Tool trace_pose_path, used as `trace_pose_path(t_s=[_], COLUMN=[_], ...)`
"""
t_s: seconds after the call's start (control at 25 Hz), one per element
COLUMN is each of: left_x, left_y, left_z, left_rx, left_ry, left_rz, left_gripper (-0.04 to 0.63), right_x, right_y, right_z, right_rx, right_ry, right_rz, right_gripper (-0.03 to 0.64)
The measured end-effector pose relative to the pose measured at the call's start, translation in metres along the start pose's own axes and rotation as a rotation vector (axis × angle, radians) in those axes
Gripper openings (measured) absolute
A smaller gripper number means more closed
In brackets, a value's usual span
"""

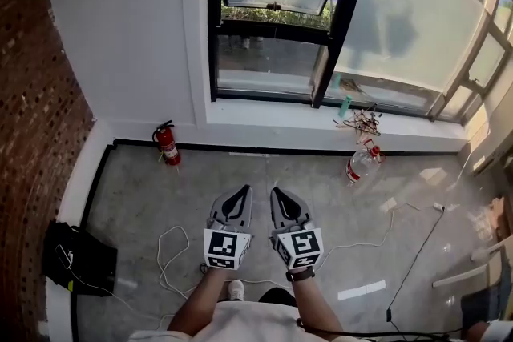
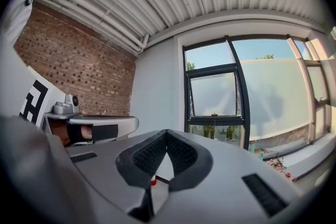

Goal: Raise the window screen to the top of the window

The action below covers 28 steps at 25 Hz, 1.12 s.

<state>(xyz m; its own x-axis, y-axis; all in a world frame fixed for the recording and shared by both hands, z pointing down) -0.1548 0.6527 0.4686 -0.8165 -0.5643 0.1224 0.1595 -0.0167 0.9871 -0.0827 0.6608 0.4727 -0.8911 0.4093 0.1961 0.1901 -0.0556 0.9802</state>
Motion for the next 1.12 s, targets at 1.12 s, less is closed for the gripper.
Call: trace_pose_path(t_s=[1.12], left_x=[0.169], left_y=[0.038], left_z=[-0.409], left_rx=[0.078], left_ry=[-0.099], left_rz=[0.015], left_gripper=[-0.002], right_x=[-0.316], right_y=[0.075], right_z=[-0.367], right_rx=[0.026], right_ry=[-0.021], right_rz=[-0.182], right_gripper=[0.0])
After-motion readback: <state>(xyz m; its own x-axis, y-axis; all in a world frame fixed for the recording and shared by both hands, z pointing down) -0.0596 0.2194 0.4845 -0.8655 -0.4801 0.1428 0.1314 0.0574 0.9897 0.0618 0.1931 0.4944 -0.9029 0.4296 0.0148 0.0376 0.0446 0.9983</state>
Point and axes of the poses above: the fingertips, and each gripper's own axes: z backward along the fingers, x to its left, y out of its underside, the point moved 1 cm from there along z, backward along the fingers, and after that the axes turned 7 degrees about z, right-handed, at the moved point
